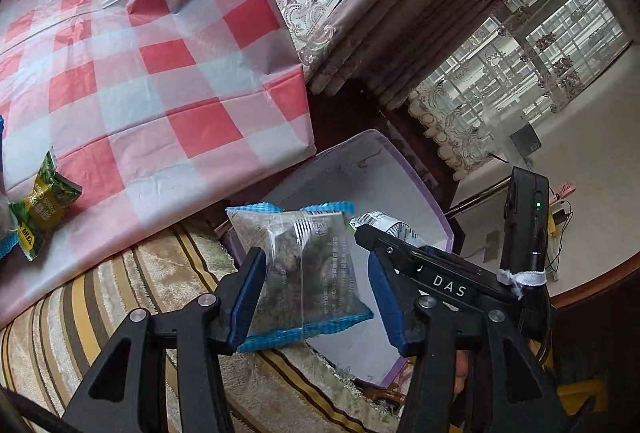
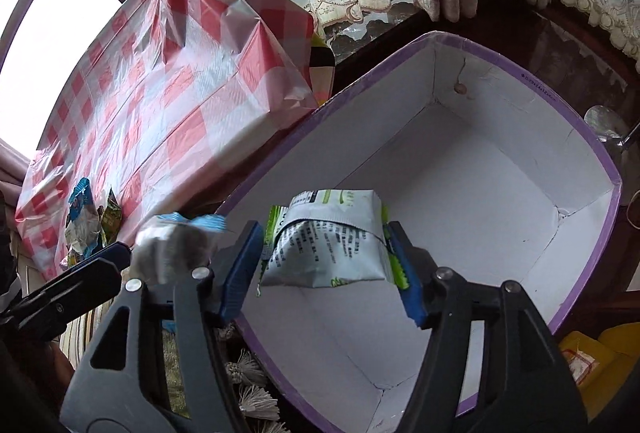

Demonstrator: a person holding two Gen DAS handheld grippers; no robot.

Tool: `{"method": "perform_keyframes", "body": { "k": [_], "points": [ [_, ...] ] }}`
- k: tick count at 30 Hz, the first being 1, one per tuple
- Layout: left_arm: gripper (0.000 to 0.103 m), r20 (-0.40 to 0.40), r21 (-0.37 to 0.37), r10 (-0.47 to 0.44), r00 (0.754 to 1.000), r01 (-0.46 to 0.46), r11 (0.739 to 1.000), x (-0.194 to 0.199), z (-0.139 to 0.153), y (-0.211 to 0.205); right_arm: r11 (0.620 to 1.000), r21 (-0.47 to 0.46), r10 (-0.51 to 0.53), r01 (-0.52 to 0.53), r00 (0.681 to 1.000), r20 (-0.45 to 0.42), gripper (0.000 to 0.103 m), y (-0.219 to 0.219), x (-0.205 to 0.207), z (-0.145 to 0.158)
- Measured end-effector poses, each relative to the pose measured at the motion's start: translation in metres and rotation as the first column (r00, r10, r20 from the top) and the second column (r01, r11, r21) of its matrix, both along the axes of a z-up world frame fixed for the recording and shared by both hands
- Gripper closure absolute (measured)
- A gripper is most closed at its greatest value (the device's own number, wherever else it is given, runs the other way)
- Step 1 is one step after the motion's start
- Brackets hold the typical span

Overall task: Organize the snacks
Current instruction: 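Carry both packets over the white box and open both tools to drop them, then move both open tools back to the snack pile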

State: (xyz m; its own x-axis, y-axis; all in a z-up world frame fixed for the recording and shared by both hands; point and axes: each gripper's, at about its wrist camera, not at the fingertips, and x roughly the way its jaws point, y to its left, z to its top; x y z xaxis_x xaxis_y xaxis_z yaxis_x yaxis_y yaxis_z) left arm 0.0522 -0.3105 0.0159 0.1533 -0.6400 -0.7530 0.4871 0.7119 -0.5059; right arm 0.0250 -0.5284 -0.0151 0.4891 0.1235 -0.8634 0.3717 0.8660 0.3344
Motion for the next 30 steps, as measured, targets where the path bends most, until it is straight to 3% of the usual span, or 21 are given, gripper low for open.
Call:
{"method": "perform_keyframes", "body": {
  "k": [3,13,16,22,26,30],
  "points": [
    [0.038,0.001,0.006,-0.001,1.000,0.001,1.000,-0.001,0.000,0.001,1.000,-0.006,-0.009,0.009,1.000,-0.007,0.034,-0.001,0.001,-0.001],
    [0.038,0.017,0.006,0.060,0.998,-0.060,0.998,0.000,0.004,0.019,0.997,-0.071,-0.023,0.024,1.000,0.014,0.028,0.016,0.006,0.013],
    [0.038,0.031,0.004,0.094,0.995,-0.094,0.996,0.002,0.007,0.030,0.993,-0.117,-0.009,0.017,0.997,0.073,0.028,0.030,0.007,0.023],
    [0.038,0.047,-0.007,0.177,0.983,-0.177,0.984,0.003,0.010,0.065,0.973,-0.199,0.143,-0.113,0.980,0.140,0.027,0.068,0.017,0.043],
    [0.038,0.050,-0.024,0.251,0.967,-0.250,0.968,0.000,0.013,0.096,0.973,-0.135,0.204,-0.186,0.969,0.137,0.027,0.086,0.025,0.046],
    [0.038,0.033,-0.050,0.340,0.940,-0.338,0.940,-0.003,0.014,0.134,0.948,-0.160,0.298,-0.276,0.945,0.133,0.027,0.115,0.029,0.047]
  ]
}}
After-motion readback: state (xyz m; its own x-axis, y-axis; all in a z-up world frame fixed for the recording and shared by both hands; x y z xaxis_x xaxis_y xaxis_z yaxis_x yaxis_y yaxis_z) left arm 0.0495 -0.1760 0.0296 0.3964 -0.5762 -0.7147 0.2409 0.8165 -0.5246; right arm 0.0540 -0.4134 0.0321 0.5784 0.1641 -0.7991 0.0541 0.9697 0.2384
